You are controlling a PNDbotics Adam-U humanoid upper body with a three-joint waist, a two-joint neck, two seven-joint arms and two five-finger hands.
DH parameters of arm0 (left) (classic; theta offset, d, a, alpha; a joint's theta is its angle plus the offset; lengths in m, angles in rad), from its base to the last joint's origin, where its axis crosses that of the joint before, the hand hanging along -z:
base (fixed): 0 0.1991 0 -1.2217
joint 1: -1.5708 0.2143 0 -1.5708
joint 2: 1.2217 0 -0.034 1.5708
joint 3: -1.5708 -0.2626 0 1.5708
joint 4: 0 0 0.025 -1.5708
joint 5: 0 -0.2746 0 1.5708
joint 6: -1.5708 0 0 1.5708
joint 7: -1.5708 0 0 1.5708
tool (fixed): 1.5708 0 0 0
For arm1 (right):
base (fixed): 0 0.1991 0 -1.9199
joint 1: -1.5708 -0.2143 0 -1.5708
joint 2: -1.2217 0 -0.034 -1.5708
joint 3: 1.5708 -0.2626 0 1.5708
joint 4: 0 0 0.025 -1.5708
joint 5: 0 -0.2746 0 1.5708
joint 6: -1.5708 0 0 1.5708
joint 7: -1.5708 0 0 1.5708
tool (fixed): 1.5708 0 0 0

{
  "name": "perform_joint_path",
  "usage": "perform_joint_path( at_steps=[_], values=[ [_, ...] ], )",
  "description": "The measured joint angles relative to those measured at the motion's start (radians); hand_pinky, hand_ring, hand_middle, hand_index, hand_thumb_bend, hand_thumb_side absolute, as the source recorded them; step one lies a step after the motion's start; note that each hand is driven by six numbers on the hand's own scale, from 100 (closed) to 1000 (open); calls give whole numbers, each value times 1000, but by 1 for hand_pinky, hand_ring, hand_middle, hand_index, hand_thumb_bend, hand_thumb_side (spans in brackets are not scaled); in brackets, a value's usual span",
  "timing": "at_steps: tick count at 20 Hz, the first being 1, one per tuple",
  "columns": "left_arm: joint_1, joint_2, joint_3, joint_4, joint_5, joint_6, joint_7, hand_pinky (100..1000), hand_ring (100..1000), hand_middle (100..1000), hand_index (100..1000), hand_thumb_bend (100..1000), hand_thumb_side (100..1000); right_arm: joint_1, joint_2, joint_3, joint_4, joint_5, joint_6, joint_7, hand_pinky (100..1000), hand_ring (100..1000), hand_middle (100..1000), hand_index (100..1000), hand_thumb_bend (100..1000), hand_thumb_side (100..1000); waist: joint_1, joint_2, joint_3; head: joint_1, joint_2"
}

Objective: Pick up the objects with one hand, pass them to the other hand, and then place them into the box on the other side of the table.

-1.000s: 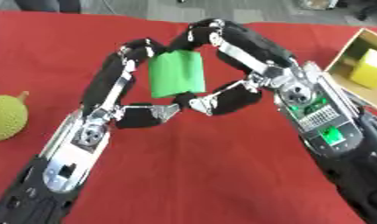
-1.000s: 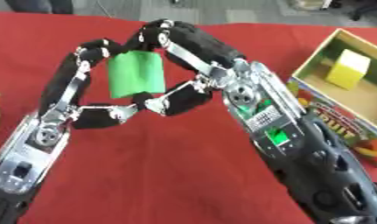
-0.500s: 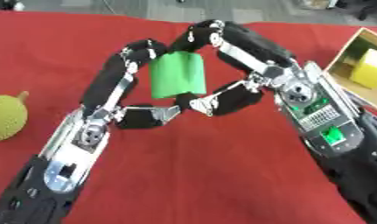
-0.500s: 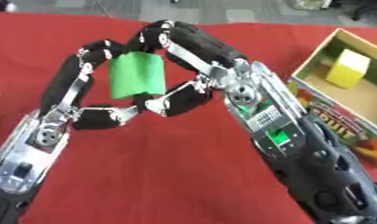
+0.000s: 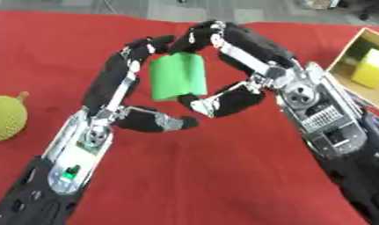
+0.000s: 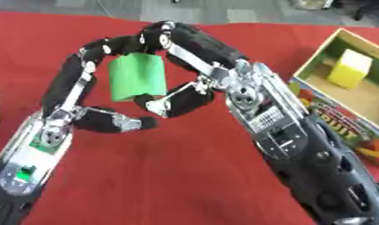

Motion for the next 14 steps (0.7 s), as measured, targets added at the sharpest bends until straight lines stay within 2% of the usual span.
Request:
perform_joint_path(
  at_steps=[5, 11, 12, 13, 14],
  values=[
    [0, 0, 0, 0, -15, 35, 18, 766, 738, 685, 907, 889, 477, 0, -1, 0, -7, -7, 1, 0, 770, 680, 445, 604, 294, 100, 0, 0, 0, 0, -6],
    [24, 19, 8, 0, -18, 51, 26, 763, 733, 680, 900, 880, 473, 1, -21, -16, -37, -35, 13, -13, 772, 683, 449, 608, 265, 100, 1, 0, -1, -7, -7],
    [32, 28, 11, 0, -18, 52, 28, 763, 732, 679, 898, 842, 430, 1, -28, -22, -46, -46, 17, -17, 772, 684, 452, 610, 117, 100, 2, 0, -2, -9, -6],
    [41, 39, 14, 0, -18, 54, 30, 763, 732, 680, 896, 884, 477, 1, -36, -30, -57, -58, 23, -22, 773, 685, 452, 611, 248, 100, 3, 0, -2, -11, -6],
    [51, 50, 17, 0, -19, 56, 32, 763, 732, 680, 895, 885, 477, 1, -45, -39, -69, -73, 31, -27, 773, 685, 452, 612, 244, 100, 5, 0, -3, -14, -6]
  ],
)
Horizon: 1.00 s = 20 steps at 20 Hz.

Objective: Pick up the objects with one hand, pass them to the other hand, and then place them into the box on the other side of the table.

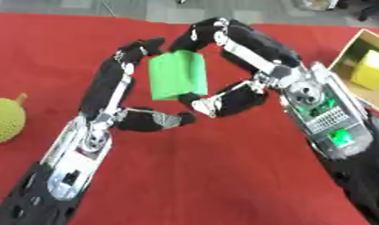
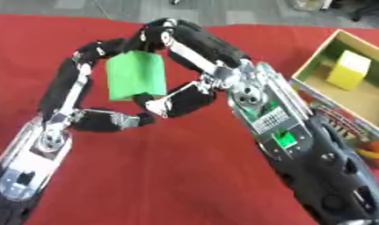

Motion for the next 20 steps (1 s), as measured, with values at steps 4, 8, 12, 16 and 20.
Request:
perform_joint_path(
  at_steps=[4, 8, 12, 16, 20],
  values=[
    [42, 43, 18, 6, -5, 10, 14, 762, 729, 678, 887, 874, 485, 0, -48, -52, -51, -67, 42, -27, 774, 688, 454, 615, 223, 100, 9, -1, -4, -15, 0],
    [74, 85, 42, 5, 2, 24, 36, 760, 724, 674, 878, 853, 481, 8, -111, -118, -84, -131, 94, -72, 776, 692, 457, 620, 196, 100, 16, -7, -4, -33, 1],
    [99, 132, 75, -18, 28, 43, 62, 760, 720, 670, 865, 826, 485, 37, -188, -184, -84, -190, 138, -118, 779, 696, 462, 627, 172, 100, 17, -13, -4, -65, 1],
    [129, 177, 113, -57, 61, 62, 89, 757, 716, 669, 854, 774, 479, 78, -269, -236, -63, -234, 159, -146, 779, 698, 466, 631, 173, 100, 18, -14, -3, -96, 1],
    [157, 208, 153, -94, 98, 83, 118, 758, 715, 672, 857, 762, 480, 118, -333, -283, -27, -250, 165, -181, 778, 699, 468, 633, 179, 100, 20, -16, 0, -117, 1]
  ],
)
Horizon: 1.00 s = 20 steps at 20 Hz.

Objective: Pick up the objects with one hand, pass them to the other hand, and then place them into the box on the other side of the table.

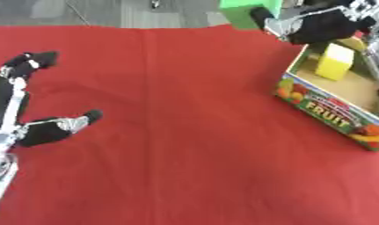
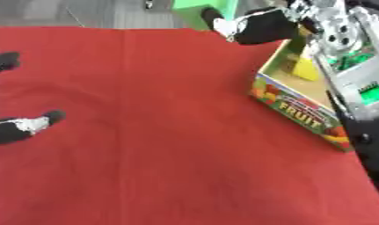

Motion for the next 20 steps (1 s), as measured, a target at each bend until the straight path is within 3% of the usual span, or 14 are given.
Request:
perform_joint_path(
  at_steps=[9, 20],
  values=[
    [49, 39, 77, -62, 60, 39, 57, 759, 713, 669, 857, 740, 480, 92, -103, -80, 127, 13, -11, -77, 778, 705, 479, 643, 199, 100, 7, -2, 0, -52, -1],
    [75, 42, 121, -75, 126, 69, 102, 759, 708, 663, 850, 673, 503, 164, -127, -123, 343, 92, -45, -115, 780, 722, 508, 666, 238, 100, 25, -3, 3, -79, -11]
  ],
)
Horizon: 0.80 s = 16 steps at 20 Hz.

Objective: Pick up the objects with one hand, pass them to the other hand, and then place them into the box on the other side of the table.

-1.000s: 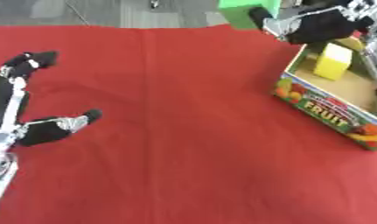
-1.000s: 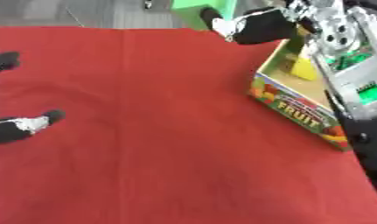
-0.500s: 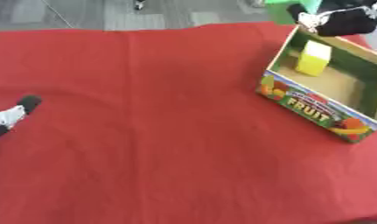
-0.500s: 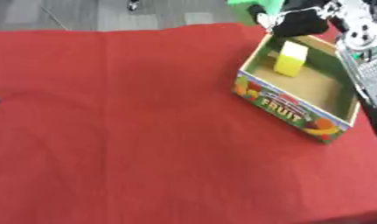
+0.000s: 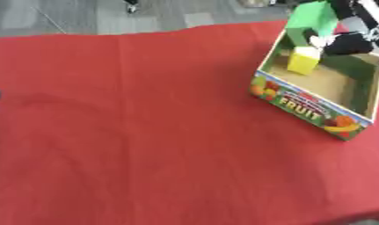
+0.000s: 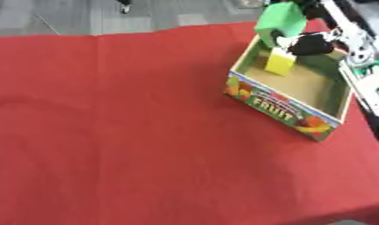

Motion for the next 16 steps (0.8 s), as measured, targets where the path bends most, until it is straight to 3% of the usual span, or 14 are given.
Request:
perform_joint_path(
  at_steps=[7, 10, 11, 12, 13, 14, 16],
  values=[
    [2, 0, 6, -2, 9, 3, 13, 759, 709, 664, 850, 664, 507, 9, 0, -13, 106, 60, -22, -27, 783, 735, 528, 681, 282, 100, 4, 0, 4, -2, 0],
    [2, 0, 6, -3, 11, 4, 14, 760, 710, 664, 850, 661, 510, 12, 0, -18, 141, 84, -28, -31, 804, 786, 635, 752, 333, 100, 7, 0, 7, -2, 0],
    [3, 0, 6, -3, 11, 4, 14, 760, 710, 664, 850, 659, 510, 14, 0, -18, 149, 91, -31, -30, 821, 820, 718, 786, 381, 106, 7, 0, 7, -2, 0],
    [3, 0, 6, -4, 11, 4, 14, 760, 710, 664, 851, 659, 511, 17, 0, -18, 155, 98, -36, -26, 842, 865, 788, 839, 437, 182, 7, 0, 7, -2, 0],
    [3, 0, 6, -4, 11, 5, 15, 760, 710, 664, 851, 659, 511, 18, 0, -18, 158, 105, -43, -20, 846, 871, 798, 846, 441, 197, 7, 0, 7, -2, 0],
    [3, 0, 6, -4, 11, 5, 15, 760, 710, 664, 850, 659, 511, 18, 0, -18, 160, 115, -51, -11, 880, 938, 876, 902, 477, 315, 7, 0, 7, -2, 0],
    [3, 0, 6, -4, 11, 5, 15, 760, 711, 664, 851, 658, 510, 18, 0, -19, 161, 141, -69, 10, 902, 985, 913, 933, 527, 394, 7, 0, 7, -2, 0]
  ],
)
